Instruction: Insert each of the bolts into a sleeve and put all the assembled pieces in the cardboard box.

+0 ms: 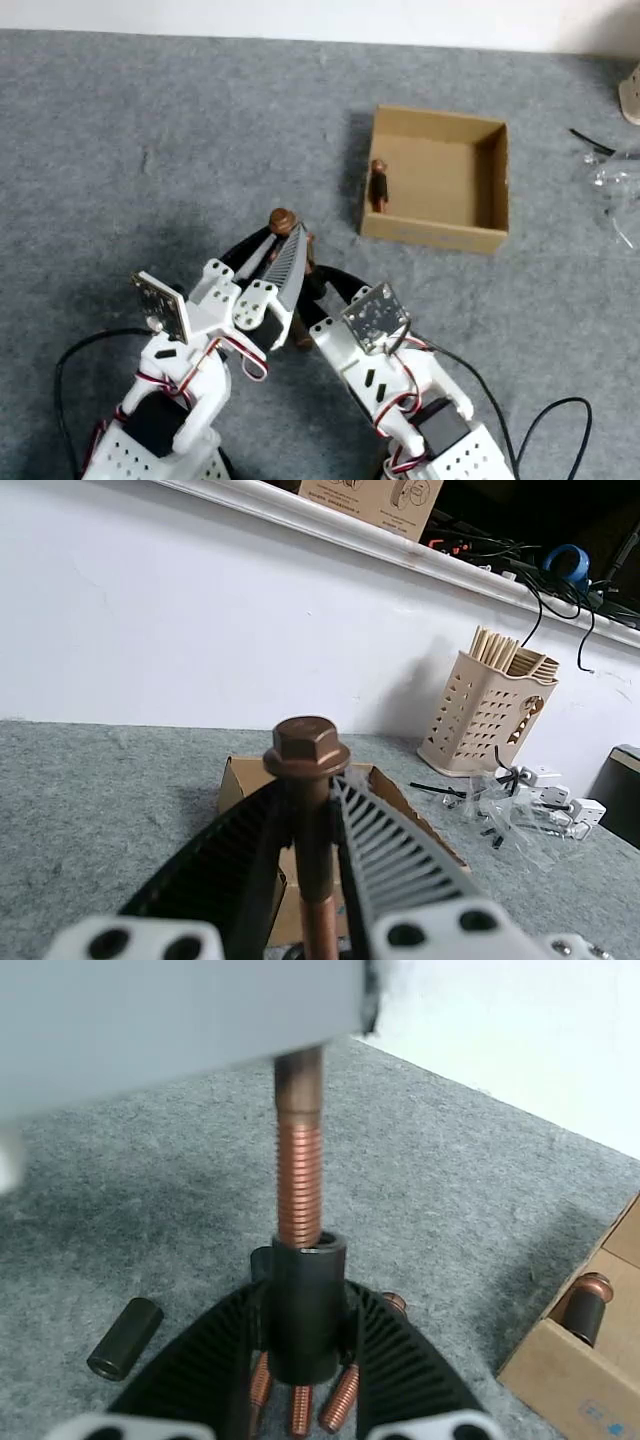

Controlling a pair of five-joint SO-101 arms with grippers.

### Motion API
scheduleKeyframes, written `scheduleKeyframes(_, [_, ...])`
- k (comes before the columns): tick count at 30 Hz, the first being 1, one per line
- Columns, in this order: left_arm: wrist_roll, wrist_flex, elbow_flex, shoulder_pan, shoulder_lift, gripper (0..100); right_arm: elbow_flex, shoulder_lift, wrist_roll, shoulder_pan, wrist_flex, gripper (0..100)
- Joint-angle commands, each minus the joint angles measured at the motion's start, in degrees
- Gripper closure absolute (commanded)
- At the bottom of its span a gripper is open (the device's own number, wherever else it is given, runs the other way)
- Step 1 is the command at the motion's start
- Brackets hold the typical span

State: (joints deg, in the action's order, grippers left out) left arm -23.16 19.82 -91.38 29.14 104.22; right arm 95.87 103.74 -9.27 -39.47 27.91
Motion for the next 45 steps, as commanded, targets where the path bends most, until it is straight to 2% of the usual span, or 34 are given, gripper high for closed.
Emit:
scheduleKeyframes(1, [0.0, -0.09, -1.36, 0.66, -0.22, 99, 6.81, 1.36, -0.53, -0.92, -0.22, 99.3])
scheduleKeyframes(45, [-0.09, -0.09, -4.79, -1.19, -0.22, 99, 6.37, 1.36, -0.44, -0.92, -0.22, 99.4])
